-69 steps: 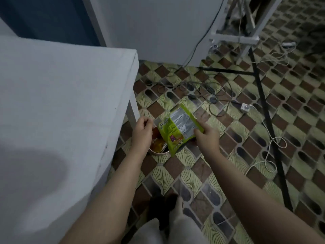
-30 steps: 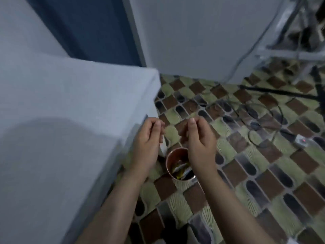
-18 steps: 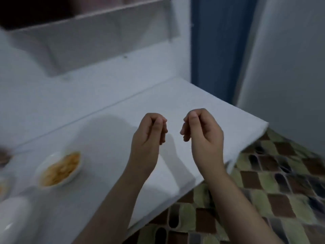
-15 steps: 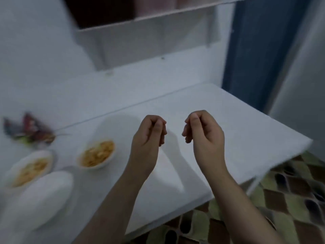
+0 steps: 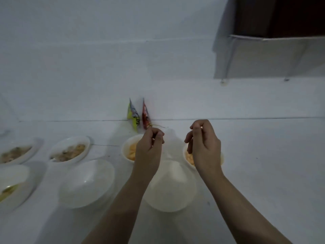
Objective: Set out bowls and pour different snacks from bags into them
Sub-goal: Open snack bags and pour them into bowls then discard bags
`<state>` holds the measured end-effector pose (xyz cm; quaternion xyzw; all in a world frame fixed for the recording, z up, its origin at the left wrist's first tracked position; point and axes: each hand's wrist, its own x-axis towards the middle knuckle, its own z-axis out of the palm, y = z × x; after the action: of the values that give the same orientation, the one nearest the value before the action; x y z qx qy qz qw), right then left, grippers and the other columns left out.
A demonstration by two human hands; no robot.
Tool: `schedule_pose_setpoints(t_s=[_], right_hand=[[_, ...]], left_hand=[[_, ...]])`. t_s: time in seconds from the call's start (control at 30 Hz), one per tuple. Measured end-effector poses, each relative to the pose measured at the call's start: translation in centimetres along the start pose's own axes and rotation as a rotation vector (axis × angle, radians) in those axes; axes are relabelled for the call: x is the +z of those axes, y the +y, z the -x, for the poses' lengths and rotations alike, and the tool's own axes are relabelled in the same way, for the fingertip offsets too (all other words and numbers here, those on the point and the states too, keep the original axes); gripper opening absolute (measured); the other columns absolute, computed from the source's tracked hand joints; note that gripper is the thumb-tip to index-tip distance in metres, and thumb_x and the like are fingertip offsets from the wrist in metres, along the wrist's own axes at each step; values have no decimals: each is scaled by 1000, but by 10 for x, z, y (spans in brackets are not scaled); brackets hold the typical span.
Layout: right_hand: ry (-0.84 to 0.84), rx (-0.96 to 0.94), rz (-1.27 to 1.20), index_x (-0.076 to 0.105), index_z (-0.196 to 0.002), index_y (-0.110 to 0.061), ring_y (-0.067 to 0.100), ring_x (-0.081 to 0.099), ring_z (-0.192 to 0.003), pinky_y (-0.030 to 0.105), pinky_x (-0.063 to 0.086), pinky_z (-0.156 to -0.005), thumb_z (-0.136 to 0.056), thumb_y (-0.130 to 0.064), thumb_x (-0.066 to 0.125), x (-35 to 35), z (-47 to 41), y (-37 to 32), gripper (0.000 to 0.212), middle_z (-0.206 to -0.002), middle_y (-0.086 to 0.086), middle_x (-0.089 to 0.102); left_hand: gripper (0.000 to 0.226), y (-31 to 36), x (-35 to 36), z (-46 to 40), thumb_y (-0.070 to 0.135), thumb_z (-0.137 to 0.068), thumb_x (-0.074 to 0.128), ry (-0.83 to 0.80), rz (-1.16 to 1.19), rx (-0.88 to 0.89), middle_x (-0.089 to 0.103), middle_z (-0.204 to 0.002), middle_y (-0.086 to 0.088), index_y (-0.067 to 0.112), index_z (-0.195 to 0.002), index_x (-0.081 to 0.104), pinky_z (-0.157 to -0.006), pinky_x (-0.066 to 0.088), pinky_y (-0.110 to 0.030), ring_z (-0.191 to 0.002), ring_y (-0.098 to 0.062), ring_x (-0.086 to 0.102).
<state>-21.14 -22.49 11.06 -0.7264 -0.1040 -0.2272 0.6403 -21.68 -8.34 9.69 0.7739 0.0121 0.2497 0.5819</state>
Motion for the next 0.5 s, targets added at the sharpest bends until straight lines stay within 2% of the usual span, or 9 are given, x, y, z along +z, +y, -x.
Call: schedule_pose_setpoints(t_s=[0.07, 0.17, 0.23, 0.37, 0.5], right_hand=[[5, -2, 11, 51, -87, -23, 19, 54, -50, 30, 45, -53, -105, -20, 40, 30, -6, 4, 21, -68, 2, 64], [-9, -2, 42, 51, -90, -22, 16, 53, -49, 29, 44, -53, -105, -22, 40, 69, -16, 18, 19, -68, 2, 64], [-9, -8, 93, 51, -92, -20, 14, 54, -51, 30, 45, -55, -105, -23, 40, 92, -24, 28, 17, -68, 1, 64], [0, -10, 188, 51, -96, -20, 12, 56, -56, 37, 48, -62, -105, -24, 39, 121, -44, 46, 15, -68, 1, 64], [-81, -43, 337, 50, -98, -18, 18, 55, -56, 43, 48, -58, -105, -23, 38, 136, -64, 61, 14, -68, 5, 63]], left_hand=[[15, -19, -21, -22, 20, -99, 50, 3, -128, 32, 56, -72, 7, 19, -85, 56, -62, 40, -19, -64, -8, 51], [8, -45, -42, -57, 19, -94, 57, -45, -383, 181, 57, -75, 10, 18, -86, 57, -59, 39, -16, -65, -9, 52], [3, -59, -47, -79, 18, -92, 59, -69, -447, 216, 57, -78, 10, 16, -89, 58, -60, 38, -16, -67, -8, 53], [7, -80, -47, -125, 12, -87, 55, -32, -484, 181, 57, -92, -1, 12, -94, 57, -73, 46, -32, -90, -22, 54], [12, -94, -52, -174, 12, -87, 52, -11, -543, 5, 58, -100, -7, 9, -97, 58, -75, 39, -31, -100, -27, 52]])
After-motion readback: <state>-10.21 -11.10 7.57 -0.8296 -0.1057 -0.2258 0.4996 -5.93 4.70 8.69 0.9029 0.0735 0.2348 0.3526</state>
